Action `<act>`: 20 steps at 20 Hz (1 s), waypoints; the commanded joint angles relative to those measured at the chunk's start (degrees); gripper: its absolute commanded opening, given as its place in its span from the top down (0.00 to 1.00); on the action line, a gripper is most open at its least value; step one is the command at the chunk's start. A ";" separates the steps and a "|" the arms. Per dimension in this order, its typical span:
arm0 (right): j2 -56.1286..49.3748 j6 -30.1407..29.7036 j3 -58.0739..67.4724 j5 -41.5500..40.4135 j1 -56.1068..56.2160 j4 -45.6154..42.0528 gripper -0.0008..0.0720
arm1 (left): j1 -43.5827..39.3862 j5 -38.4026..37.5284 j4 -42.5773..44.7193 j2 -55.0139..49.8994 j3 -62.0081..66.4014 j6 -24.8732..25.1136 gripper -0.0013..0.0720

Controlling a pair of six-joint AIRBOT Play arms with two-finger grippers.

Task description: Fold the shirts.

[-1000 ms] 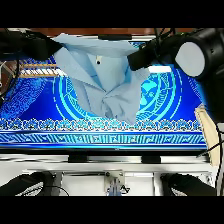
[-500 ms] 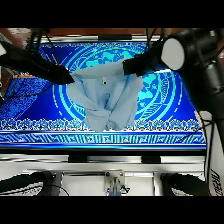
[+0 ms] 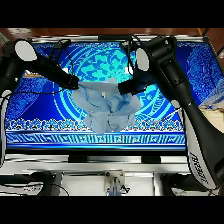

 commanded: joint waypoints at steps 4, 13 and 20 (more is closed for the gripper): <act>-0.72 -1.01 0.04 -1.01 -0.02 3.58 0.88 | 0.11 1.20 -0.94 -3.54 0.00 2.73 0.85; -2.62 -2.01 0.04 -3.37 -0.09 2.78 0.88 | 7.41 -0.24 0.17 0.83 2.21 3.26 0.52; -2.84 -7.08 0.07 -5.53 -0.09 0.35 0.88 | 19.02 -2.21 10.19 8.79 3.63 3.72 0.51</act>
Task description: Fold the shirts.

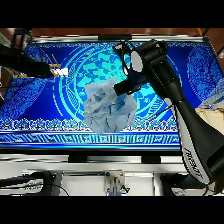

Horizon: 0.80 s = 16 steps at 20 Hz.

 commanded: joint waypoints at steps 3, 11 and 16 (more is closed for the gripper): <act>-0.07 -2.73 0.04 -2.67 0.00 0.24 0.88 | 9.73 -1.29 8.11 2.47 0.33 2.64 0.50; -0.07 -3.87 0.04 -2.69 0.00 0.37 0.88 | 33.29 10.82 -1.46 -1.27 0.48 -7.28 0.26; -0.07 0.44 0.04 -2.01 0.02 1.40 0.88 | 48.43 7.45 -8.59 -9.88 0.48 3.98 0.26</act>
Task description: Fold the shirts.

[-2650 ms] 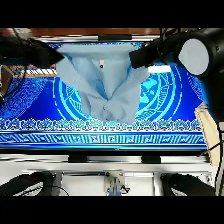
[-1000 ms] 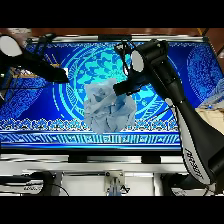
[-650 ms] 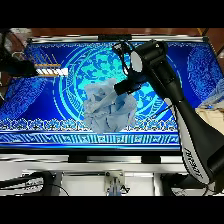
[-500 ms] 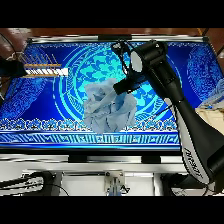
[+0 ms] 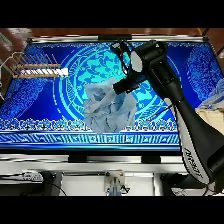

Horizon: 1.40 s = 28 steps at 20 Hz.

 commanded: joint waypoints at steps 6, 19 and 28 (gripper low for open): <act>-1.57 8.85 0.04 4.20 0.07 2.25 0.88 | 8.00 9.46 -2.67 -15.47 0.07 23.52 0.26; -5.86 12.68 0.04 8.48 0.07 4.50 0.88 | 4.70 28.06 -5.38 -27.34 0.07 38.64 0.26; -5.86 13.42 0.04 9.81 0.07 5.20 0.88 | 4.68 28.96 -12.57 -30.25 0.07 43.82 0.27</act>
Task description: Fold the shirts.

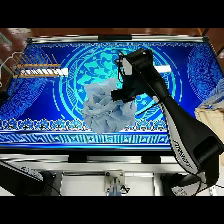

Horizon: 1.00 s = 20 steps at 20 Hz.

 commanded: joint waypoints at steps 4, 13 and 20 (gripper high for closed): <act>-0.04 0.35 0.02 1.29 0.04 0.48 0.88 | 0.35 -0.04 -1.22 -1.57 0.07 0.90 0.27; -0.04 0.33 0.02 1.36 0.07 1.57 0.88 | 0.04 -1.31 -1.14 -3.02 0.07 0.02 0.48; -0.04 0.31 0.02 2.23 0.04 1.55 0.88 | 0.74 0.76 -1.22 -2.78 0.09 -2.43 0.91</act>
